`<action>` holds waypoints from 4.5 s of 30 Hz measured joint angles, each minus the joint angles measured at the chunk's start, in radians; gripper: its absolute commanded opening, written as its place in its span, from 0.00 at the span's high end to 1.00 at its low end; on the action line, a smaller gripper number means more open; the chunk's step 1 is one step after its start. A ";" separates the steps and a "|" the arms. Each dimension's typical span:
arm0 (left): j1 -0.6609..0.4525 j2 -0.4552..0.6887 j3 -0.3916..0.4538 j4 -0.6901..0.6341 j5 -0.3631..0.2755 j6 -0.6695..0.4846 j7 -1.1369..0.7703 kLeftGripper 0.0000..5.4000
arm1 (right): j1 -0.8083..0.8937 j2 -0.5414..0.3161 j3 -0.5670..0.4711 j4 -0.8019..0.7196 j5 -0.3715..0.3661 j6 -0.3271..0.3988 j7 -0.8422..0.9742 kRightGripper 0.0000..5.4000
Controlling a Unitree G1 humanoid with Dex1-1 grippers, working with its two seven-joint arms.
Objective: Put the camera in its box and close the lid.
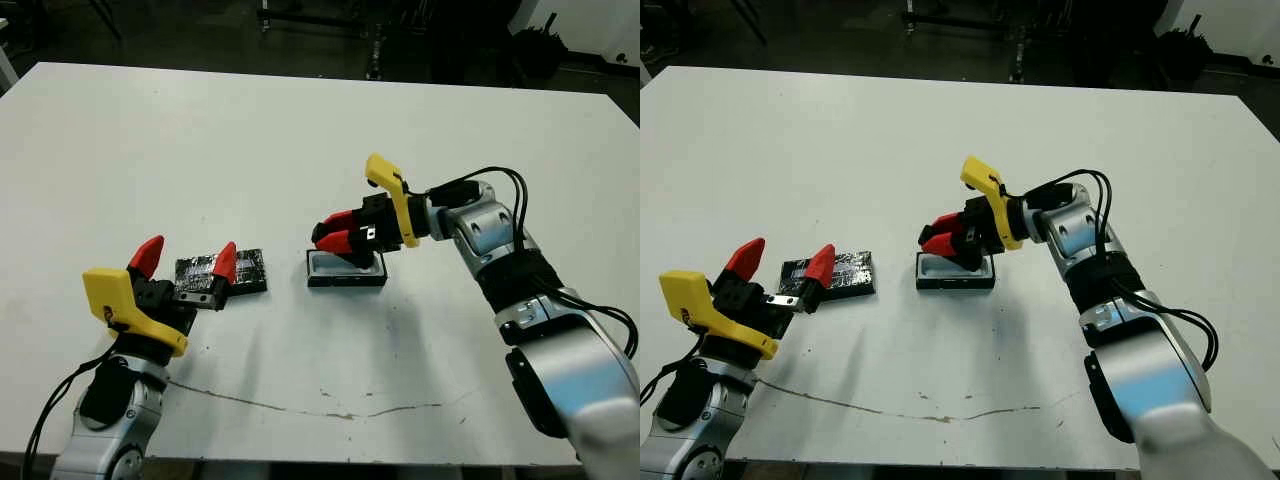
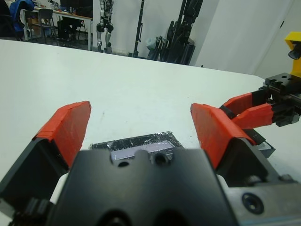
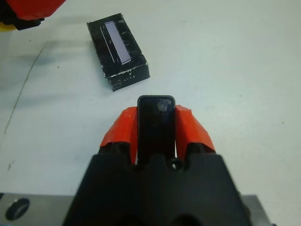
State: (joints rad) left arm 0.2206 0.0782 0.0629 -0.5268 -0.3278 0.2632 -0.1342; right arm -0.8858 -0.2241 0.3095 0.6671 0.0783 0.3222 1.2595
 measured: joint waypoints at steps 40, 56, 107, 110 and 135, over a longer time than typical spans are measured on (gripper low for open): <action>0.003 -0.001 0.006 0.000 -0.020 -0.001 -0.001 0.00 | 0.028 -0.046 0.023 -0.021 -0.019 -0.054 0.045 0.69; 0.007 0.001 0.007 0.000 -0.018 -0.001 -0.001 0.00 | -0.007 -0.053 0.085 0.000 -0.056 -0.082 0.096 0.62; -0.233 0.568 0.136 0.145 -0.035 -0.050 -0.566 0.00 | 0.910 -0.143 -0.583 -1.117 0.206 0.107 -0.551 0.35; -0.325 0.672 0.128 0.208 -0.022 -0.064 -0.674 0.00 | 1.072 -0.049 -0.593 -1.180 0.223 0.037 -0.638 0.43; -0.720 0.765 -0.255 0.527 0.117 0.002 -1.111 0.00 | 1.346 0.070 -0.534 -1.192 0.217 -0.199 -0.866 1.00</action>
State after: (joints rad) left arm -0.4991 0.8427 -0.1918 0.0001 -0.2105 0.2654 -1.2448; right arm 0.4605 -0.1538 -0.2243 -0.5253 0.2951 0.1231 0.3935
